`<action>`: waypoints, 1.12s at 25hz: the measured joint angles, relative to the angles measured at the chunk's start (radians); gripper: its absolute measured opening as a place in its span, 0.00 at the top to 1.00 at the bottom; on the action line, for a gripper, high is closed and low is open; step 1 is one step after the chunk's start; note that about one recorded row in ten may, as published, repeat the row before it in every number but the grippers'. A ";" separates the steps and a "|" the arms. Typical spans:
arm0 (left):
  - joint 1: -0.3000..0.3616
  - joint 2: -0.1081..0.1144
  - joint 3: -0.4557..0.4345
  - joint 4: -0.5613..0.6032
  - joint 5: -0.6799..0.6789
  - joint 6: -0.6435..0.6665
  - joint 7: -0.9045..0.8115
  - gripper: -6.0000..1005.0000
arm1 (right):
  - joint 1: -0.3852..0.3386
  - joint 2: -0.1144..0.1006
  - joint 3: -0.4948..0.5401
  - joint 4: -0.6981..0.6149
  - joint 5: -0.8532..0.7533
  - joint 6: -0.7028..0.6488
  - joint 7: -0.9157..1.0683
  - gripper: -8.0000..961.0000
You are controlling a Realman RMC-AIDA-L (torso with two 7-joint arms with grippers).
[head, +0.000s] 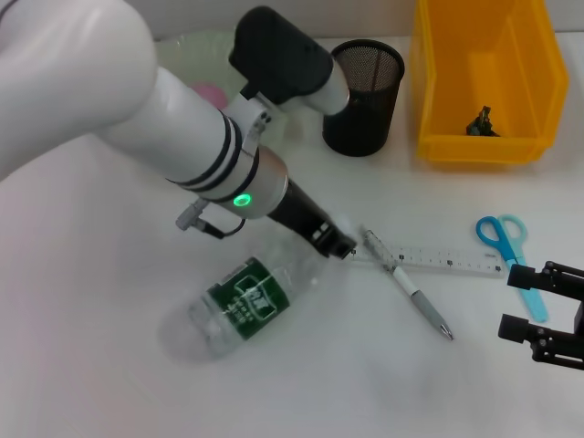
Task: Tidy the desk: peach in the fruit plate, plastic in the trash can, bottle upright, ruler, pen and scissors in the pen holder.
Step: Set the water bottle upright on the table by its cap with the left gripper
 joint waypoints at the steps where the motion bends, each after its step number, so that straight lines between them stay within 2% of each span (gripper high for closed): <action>1: 0.025 0.002 -0.007 0.043 -0.003 -0.005 0.017 0.56 | 0.002 0.000 0.000 0.002 0.001 0.000 -0.001 0.23; 3: 0.079 0.004 -0.027 0.137 -0.009 -0.021 0.044 0.56 | 0.007 0.000 0.000 0.004 0.001 0.001 -0.002 0.23; 5: 0.108 0.005 -0.042 0.180 -0.014 -0.031 0.072 0.56 | 0.013 0.000 0.000 0.004 0.000 0.001 -0.002 0.23; 7: 0.108 0.005 -0.042 0.180 -0.014 -0.031 0.072 0.56 | 0.014 0.000 0.000 0.004 -0.001 0.001 -0.002 0.23; 9: 0.150 0.006 -0.078 0.211 -0.073 -0.037 0.167 0.56 | 0.015 0.000 0.000 0.004 -0.002 0.001 -0.002 0.23; 12: 0.150 0.006 -0.078 0.211 -0.073 -0.037 0.167 0.56 | 0.015 0.000 0.000 0.005 -0.001 0.001 -0.002 0.23; 13: 0.164 0.006 -0.113 0.201 -0.127 -0.038 0.218 0.56 | 0.016 0.000 0.000 0.005 0.001 0.001 -0.001 0.23; 14: 0.201 0.007 -0.184 0.183 -0.244 -0.038 0.331 0.56 | 0.016 0.000 0.000 0.005 0.001 0.001 -0.001 0.23; 17: 0.224 0.007 -0.215 0.180 -0.308 -0.039 0.403 0.56 | 0.017 0.001 0.000 0.005 0.002 0.001 0.000 0.23; 18: 0.283 0.008 -0.268 0.176 -0.437 -0.039 0.541 0.56 | 0.017 0.003 0.000 0.005 0.003 0.001 0.000 0.23; 21: 0.323 0.009 -0.298 0.163 -0.524 -0.038 0.640 0.56 | 0.019 0.006 0.000 0.005 0.003 0.001 0.000 0.23; 23: 0.375 0.009 -0.331 0.115 -0.679 -0.034 0.799 0.56 | 0.020 0.010 0.001 0.005 0.004 0.001 0.001 0.23; 25: 0.386 0.009 -0.341 0.095 -0.728 -0.031 0.846 0.56 | 0.021 0.010 0.001 0.005 0.004 0.001 0.001 0.23; 27: 0.400 0.011 -0.361 0.049 -0.816 -0.020 0.936 0.56 | 0.022 0.012 0.002 0.005 0.004 0.001 0.001 0.23; 28: 0.407 0.012 -0.392 -0.023 -0.908 0.007 1.036 0.56 | 0.023 0.013 0.002 0.005 0.005 0.001 0.001 0.23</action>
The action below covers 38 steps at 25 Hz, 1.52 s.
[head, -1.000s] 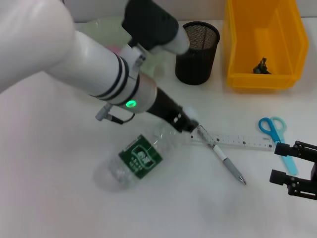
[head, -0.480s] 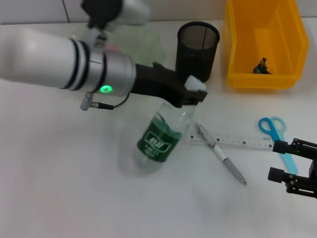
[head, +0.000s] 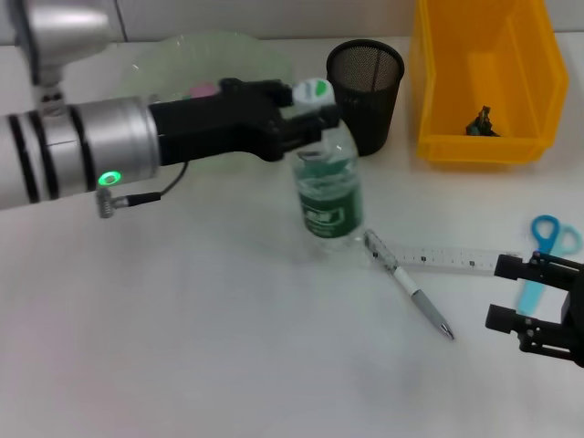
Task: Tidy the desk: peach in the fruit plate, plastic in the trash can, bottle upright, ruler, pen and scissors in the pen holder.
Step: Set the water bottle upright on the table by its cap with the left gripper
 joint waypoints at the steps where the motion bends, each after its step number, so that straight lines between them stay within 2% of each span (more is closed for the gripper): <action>1: 0.000 0.000 0.000 0.000 0.000 0.000 0.000 0.56 | 0.001 0.001 0.000 0.000 0.000 0.000 0.000 0.23; 4: -0.001 0.000 -0.038 -0.097 -0.101 0.048 0.128 0.56 | 0.003 0.006 0.000 0.000 0.000 0.003 0.000 0.23; 5: -0.005 0.000 -0.058 -0.167 -0.177 0.089 0.228 0.56 | 0.004 0.009 0.000 0.000 0.000 0.009 0.000 0.23; 10: -0.004 0.000 -0.080 -0.291 -0.304 0.206 0.448 0.56 | 0.005 0.012 0.002 0.000 0.000 0.012 0.000 0.23; 15: 0.000 0.000 -0.108 -0.369 -0.346 0.274 0.564 0.56 | 0.008 0.014 0.011 0.003 0.002 0.012 0.000 0.23; 19: 0.001 0.000 -0.123 -0.396 -0.351 0.284 0.593 0.56 | 0.016 0.014 0.012 0.018 0.002 0.012 0.000 0.23; 25: -0.010 -0.004 -0.193 -0.519 -0.364 0.312 0.753 0.56 | 0.030 0.014 0.012 0.027 0.003 0.012 0.000 0.23; 38: -0.013 -0.007 -0.211 -0.626 -0.435 0.313 0.899 0.56 | 0.040 0.013 0.012 0.040 0.003 0.023 -0.001 0.23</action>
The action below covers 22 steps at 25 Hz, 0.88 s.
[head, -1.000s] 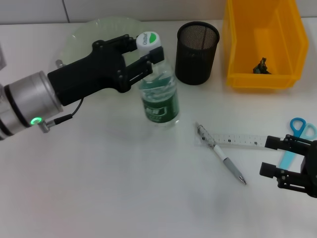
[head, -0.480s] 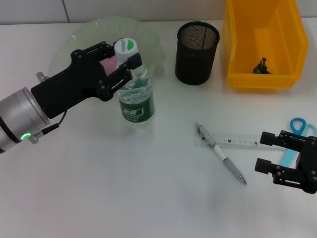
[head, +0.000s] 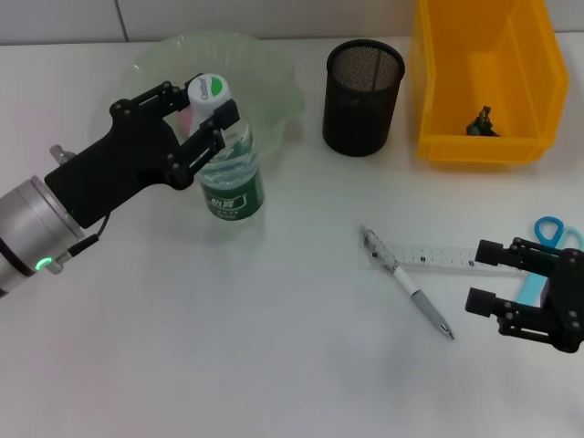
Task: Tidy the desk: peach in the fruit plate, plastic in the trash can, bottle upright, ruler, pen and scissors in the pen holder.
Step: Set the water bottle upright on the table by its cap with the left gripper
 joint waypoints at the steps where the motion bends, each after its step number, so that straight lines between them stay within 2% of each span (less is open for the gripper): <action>1: 0.000 0.000 0.000 -0.008 -0.004 0.000 0.008 0.56 | 0.001 0.000 0.000 0.001 0.000 0.000 0.000 0.23; 11: -0.003 -0.002 0.002 -0.043 -0.043 0.003 0.017 0.53 | 0.007 0.000 0.000 0.010 -0.004 0.001 -0.004 0.23; 14: -0.003 -0.001 0.005 -0.044 -0.043 0.007 0.018 0.37 | 0.007 0.000 0.000 0.010 -0.004 0.001 -0.006 0.23; 22: 0.004 -0.002 -0.002 -0.044 -0.043 0.042 0.020 0.37 | 0.003 0.000 0.000 0.009 -0.005 -0.002 -0.007 0.23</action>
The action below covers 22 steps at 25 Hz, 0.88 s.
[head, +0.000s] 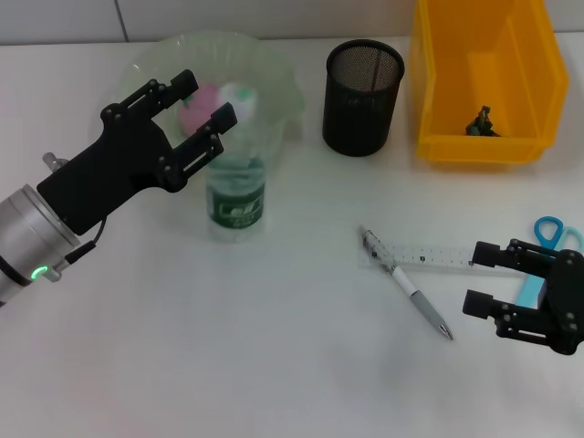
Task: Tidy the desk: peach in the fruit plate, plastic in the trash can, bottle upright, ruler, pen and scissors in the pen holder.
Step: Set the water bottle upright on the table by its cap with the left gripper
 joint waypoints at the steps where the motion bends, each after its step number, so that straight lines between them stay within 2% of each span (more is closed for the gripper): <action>1: 0.002 0.000 -0.001 0.000 0.000 0.004 0.000 0.37 | 0.000 0.000 0.000 0.000 0.000 0.000 0.000 0.23; 22: 0.021 0.003 -0.003 -0.003 -0.008 0.062 0.001 0.37 | -0.006 0.001 0.000 -0.002 0.002 -0.016 0.001 0.22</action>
